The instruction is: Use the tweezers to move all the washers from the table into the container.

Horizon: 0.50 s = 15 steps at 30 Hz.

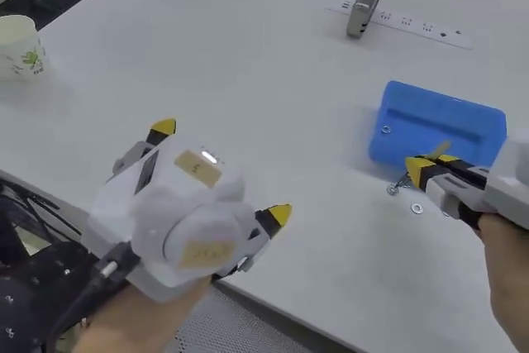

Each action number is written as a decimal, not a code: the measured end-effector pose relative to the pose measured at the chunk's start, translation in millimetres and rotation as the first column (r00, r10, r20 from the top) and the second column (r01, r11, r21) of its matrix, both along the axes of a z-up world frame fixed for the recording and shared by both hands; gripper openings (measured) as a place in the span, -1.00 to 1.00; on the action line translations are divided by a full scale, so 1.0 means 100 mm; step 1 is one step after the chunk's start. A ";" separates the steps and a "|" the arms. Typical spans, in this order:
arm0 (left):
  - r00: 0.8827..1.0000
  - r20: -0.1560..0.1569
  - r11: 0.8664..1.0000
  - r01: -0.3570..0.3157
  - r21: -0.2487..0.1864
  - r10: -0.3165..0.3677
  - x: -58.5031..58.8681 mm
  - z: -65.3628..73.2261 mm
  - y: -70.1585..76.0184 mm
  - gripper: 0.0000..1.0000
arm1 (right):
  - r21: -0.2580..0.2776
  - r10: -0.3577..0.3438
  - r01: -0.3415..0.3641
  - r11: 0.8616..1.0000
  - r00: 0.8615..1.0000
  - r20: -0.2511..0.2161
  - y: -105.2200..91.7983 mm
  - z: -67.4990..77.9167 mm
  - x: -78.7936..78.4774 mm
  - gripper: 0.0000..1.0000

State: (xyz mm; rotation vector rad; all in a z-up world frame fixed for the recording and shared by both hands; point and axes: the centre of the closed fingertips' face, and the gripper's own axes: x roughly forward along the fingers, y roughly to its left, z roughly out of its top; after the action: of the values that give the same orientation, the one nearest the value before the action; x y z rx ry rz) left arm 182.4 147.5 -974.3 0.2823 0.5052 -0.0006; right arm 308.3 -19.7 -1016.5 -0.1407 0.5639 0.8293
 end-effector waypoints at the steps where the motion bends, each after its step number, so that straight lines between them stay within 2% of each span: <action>1: 1.000 0.002 1.000 0.000 0.000 0.000 0.00 0.00 0.00 0.90 | -0.007 0.004 -0.004 1.000 1.000 -0.006 0.01 -0.03 -0.01 -0.94; 6: 1.000 -0.006 1.000 0.001 0.003 -0.001 0.00 -0.01 0.00 0.90 | -0.030 0.025 -0.024 0.999 1.000 0.013 0.04 -0.03 -0.01 -0.94; 11: 1.000 -0.009 1.000 0.003 0.006 -0.003 0.00 -0.02 0.00 0.90 | -0.089 0.077 -0.072 0.993 0.995 0.059 0.06 -0.04 -0.04 -0.95; 15: 1.000 -0.005 1.000 0.003 0.003 -0.003 0.00 -0.01 0.00 0.89 | -0.146 0.132 -0.118 0.982 0.987 0.087 0.06 -0.05 -0.05 -0.96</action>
State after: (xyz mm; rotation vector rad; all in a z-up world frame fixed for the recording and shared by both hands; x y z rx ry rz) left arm 182.4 147.1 -975.5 0.2857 0.5100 -0.0037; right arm 303.5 -13.7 -1021.4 -0.3465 0.5260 0.9001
